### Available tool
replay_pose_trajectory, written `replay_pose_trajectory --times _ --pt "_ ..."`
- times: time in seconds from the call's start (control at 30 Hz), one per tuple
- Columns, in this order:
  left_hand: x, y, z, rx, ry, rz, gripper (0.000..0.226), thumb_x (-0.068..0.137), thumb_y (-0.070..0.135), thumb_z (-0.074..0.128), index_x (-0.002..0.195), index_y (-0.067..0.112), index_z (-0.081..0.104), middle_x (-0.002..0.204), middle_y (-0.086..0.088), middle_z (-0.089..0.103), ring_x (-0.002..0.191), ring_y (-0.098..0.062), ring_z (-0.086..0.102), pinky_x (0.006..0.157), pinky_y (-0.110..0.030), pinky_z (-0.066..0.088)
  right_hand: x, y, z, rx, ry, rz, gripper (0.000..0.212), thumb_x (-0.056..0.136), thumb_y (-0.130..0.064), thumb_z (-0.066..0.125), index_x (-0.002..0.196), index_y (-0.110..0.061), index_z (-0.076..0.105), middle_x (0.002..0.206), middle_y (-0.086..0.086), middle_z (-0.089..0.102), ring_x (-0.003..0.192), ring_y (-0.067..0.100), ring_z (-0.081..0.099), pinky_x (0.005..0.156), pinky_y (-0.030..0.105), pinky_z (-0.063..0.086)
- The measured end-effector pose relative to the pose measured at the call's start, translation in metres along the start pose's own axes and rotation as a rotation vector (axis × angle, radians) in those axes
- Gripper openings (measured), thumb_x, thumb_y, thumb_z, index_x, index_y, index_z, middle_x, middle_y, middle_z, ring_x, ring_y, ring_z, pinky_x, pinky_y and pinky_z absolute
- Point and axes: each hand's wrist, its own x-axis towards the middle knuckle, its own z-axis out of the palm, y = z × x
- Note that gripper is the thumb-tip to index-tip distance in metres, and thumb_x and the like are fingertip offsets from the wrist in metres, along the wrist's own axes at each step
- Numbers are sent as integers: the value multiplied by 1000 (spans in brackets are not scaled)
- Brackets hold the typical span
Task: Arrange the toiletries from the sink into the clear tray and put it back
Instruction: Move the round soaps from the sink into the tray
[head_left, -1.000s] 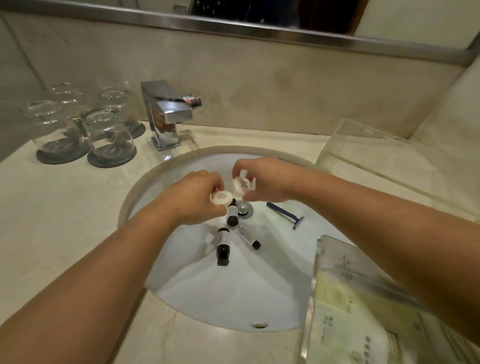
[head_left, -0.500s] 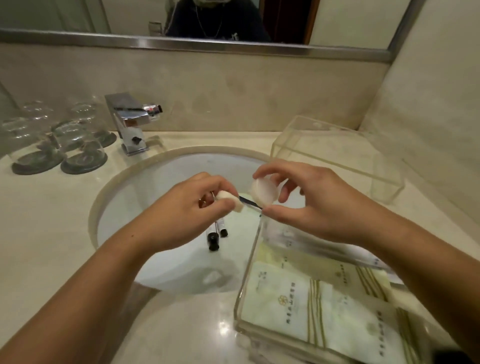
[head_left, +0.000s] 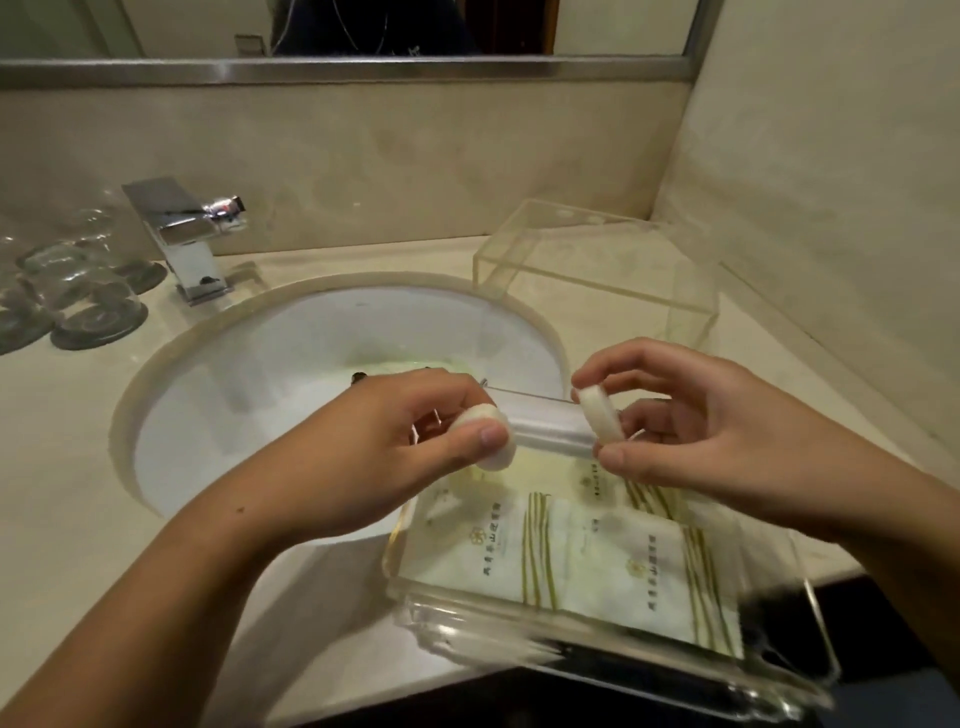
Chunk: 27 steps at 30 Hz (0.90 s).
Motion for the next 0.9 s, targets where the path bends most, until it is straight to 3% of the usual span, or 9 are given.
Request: replay_pose_trajectory --times 0.1,0.17,0.3,0.4,0.7,0.9 --pt "6 8 10 0 -15 8 28 94 60 51 91 37 68 92 15 67 80 -7 61 66 -17 45 -18 5 -8 -127 28 11 24 84 -38 72 108 -39 68 93 -6 72 77 23 69 73 42 57" --pt "10 14 16 7 -26 12 21 94 59 52 90 42 64 87 19 65 77 -4 59 65 -16 43 -30 10 -16 -287 67 -23 23 86 -43 70 110 -42 68 98 -9 71 82 16 68 77 42 57" --pt "18 30 29 40 -83 49 19 94 59 51 96 45 62 89 20 64 79 -3 59 65 -16 45 -55 13 -34 -593 55 -22 40 79 -60 64 119 -58 58 114 -32 64 107 -6 61 84 19 51" --pt "25 42 38 28 -111 68 21 90 61 53 103 47 62 90 23 63 81 -4 60 65 -14 45 -66 21 -44 -740 26 43 52 75 -73 56 123 -55 53 108 -32 63 106 -9 59 85 18 50" --pt "41 68 65 43 -234 70 33 82 65 60 109 46 59 94 24 68 86 -2 63 67 -14 47 -65 32 -46 -802 -52 -18 41 81 -47 68 121 -37 65 111 -23 65 102 -3 60 90 19 49" --pt "37 84 86 78 -291 65 34 81 64 67 108 45 59 90 26 69 81 1 62 65 -19 46 -79 27 -62 -670 -73 -33 41 78 -50 73 117 -46 62 108 -27 67 106 -4 63 85 18 48"
